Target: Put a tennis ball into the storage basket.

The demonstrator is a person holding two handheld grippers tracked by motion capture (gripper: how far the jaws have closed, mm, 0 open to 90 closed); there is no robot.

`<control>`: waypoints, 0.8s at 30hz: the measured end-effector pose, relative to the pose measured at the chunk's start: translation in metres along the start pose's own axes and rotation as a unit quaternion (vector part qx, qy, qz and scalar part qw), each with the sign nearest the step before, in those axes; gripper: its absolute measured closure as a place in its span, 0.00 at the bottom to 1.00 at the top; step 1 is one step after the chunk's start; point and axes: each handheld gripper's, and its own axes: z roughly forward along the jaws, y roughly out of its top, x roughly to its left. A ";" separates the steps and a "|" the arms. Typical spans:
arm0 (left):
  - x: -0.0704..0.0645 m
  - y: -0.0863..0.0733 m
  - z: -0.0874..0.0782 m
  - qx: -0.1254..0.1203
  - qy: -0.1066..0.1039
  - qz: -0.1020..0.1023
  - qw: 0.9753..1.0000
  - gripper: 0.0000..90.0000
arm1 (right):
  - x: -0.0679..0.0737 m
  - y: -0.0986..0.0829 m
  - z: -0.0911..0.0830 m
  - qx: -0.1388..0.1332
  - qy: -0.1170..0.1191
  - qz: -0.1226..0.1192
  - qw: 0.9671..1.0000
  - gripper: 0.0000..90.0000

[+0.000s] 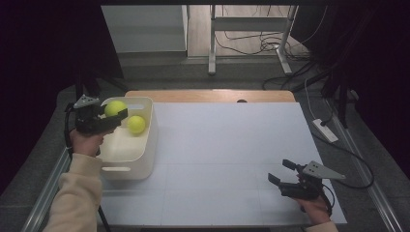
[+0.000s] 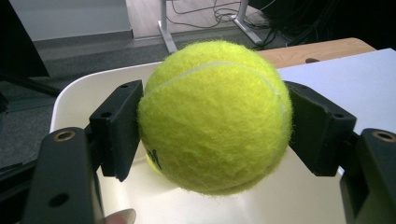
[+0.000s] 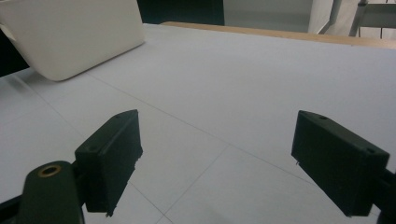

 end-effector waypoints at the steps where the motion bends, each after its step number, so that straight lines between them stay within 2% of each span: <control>1: 0.000 0.000 0.000 0.001 0.001 -0.002 1.000 0.29 | 0.000 0.000 0.000 0.000 0.000 0.000 1.000 0.18; 6: 0.001 0.002 -0.003 -0.015 0.000 -0.013 1.000 0.17 | 0.000 0.000 0.000 -0.001 0.000 0.000 1.000 0.18; 11: -0.001 0.002 -0.005 -0.015 -0.008 -0.008 1.000 0.15 | 0.000 0.000 0.000 0.000 0.000 0.000 1.000 0.18; 14: -0.003 0.002 -0.006 -0.018 -0.020 -0.005 1.000 0.15 | 0.000 0.000 0.000 0.000 0.000 0.000 1.000 0.18; 15: -0.004 0.002 -0.007 -0.022 -0.031 -0.005 0.999 0.14 | 0.000 0.000 0.000 0.000 0.000 0.000 1.000 0.18; 19: -0.010 0.000 -0.008 -0.027 -0.053 0.005 0.998 0.14 | 0.000 0.000 0.000 0.000 0.000 0.000 1.000 0.18; 24: -0.016 0.001 -0.010 -0.029 -0.072 0.016 0.997 0.14 | -0.001 0.000 0.001 0.000 0.000 0.000 1.000 0.18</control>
